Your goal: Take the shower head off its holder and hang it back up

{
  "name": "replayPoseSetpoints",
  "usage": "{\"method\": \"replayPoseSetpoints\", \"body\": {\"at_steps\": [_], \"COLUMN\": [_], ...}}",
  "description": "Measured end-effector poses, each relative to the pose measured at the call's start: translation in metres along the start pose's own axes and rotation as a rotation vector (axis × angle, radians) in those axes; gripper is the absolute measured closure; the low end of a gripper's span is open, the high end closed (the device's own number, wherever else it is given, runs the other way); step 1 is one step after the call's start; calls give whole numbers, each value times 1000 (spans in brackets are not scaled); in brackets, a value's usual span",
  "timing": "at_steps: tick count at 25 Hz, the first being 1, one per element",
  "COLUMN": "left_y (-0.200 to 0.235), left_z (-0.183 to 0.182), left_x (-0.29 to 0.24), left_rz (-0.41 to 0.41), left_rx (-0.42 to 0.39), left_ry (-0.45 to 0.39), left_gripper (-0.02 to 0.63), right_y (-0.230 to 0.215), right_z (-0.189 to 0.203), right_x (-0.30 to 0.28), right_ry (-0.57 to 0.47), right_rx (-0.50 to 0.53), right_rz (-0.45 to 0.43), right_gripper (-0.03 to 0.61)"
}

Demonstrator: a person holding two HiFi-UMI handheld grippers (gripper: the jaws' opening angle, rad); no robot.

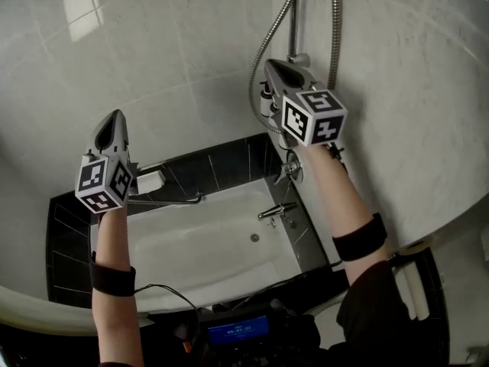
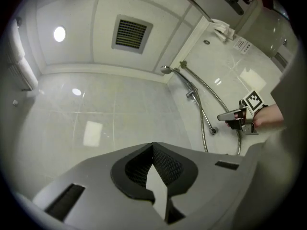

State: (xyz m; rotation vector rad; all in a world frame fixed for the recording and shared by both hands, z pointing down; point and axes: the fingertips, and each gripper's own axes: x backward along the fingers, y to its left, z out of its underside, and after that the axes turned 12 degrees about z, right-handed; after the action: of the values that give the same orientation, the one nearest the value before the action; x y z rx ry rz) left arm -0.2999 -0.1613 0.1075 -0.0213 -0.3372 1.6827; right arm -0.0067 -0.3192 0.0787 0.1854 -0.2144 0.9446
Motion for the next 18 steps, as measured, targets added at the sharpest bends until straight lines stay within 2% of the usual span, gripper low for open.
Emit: {"method": "replayPoseSetpoints", "body": {"at_steps": [3, 9, 12, 18], "left_y": [-3, -5, -11, -28], "left_z": [41, 121, 152, 210], "left_x": [19, 66, 85, 119], "left_rz": [6, -22, -30, -36], "left_rx": [50, 137, 142, 182], "left_ry": [52, 163, 214, 298], "left_gripper": [607, 607, 607, 607], "right_y": [-2, 3, 4, 17], "right_z": [69, 192, 229, 277], "right_x": [24, 79, 100, 131], "right_ry": [119, 333, 402, 488], "right_rx": [27, -5, -4, 2], "right_rz": [25, 68, 71, 37], "right_gripper": [578, 578, 578, 578]}}
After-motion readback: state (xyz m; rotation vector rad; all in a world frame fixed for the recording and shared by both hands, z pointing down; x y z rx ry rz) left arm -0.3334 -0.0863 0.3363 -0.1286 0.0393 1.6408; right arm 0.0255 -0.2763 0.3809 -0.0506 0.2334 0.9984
